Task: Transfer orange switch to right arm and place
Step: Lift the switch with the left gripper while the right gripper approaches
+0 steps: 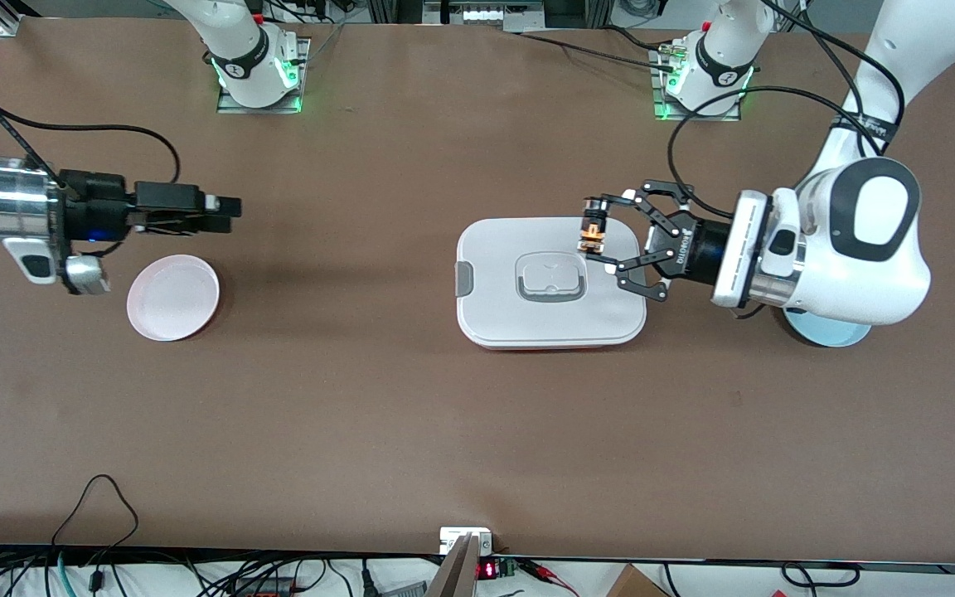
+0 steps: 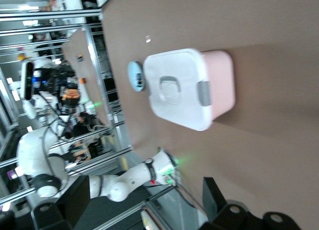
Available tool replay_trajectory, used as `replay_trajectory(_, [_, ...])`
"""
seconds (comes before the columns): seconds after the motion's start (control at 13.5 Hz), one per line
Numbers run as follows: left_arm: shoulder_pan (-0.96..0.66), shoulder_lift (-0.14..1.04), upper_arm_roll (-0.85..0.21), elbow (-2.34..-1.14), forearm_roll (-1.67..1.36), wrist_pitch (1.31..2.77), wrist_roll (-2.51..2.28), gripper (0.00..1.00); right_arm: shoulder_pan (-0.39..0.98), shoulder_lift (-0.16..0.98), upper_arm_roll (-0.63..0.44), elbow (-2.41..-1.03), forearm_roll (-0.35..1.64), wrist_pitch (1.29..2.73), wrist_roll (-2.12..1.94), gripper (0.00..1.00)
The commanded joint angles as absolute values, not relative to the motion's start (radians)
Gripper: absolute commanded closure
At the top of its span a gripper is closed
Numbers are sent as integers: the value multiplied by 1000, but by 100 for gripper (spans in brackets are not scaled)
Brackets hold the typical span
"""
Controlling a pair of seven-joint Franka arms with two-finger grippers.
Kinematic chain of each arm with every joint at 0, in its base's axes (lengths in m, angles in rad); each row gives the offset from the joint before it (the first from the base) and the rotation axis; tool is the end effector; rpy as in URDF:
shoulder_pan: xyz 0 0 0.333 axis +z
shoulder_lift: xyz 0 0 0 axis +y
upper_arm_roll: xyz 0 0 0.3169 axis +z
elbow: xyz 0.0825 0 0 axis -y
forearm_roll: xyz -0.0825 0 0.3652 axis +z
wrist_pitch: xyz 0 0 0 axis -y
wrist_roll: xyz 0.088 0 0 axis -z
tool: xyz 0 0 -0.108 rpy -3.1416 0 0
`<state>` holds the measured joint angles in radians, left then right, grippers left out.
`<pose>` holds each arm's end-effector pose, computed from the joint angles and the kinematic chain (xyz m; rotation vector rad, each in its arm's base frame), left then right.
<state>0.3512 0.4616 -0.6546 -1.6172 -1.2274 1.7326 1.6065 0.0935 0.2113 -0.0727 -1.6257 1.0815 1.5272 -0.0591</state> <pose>0.6095 -0.2093 0.4711 1.2921 -1.1464 0.7270 0.5851 0.1149 0.5353 -2.0553 0.0562 0.2948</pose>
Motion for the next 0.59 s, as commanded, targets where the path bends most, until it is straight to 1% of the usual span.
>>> replay_trajectory(0.0, [360,440,-738,-1646,-1253,1868,1576,100,149,198,-77,-1670,1240,1567,-60,0])
replay_trajectory(0.15, [357,440,-799,-1646,-1272,1962,1530,100,187,196,-77,-1675,1275,1618,-52,0])
replay_trajectory(0.3, [354,442,-859,-1646,-1279,2075,1502,100,212,198,-77,-1721,1410,1626,17,0])
replay_trajectory(0.37, [339,443,-873,-1646,-1279,2123,1490,100,221,201,-77,-1736,1458,1625,18,0])
replay_trajectory(0.52, [308,442,-876,-1646,-1279,2181,1486,100,238,218,-77,-1738,1474,1626,21,0])
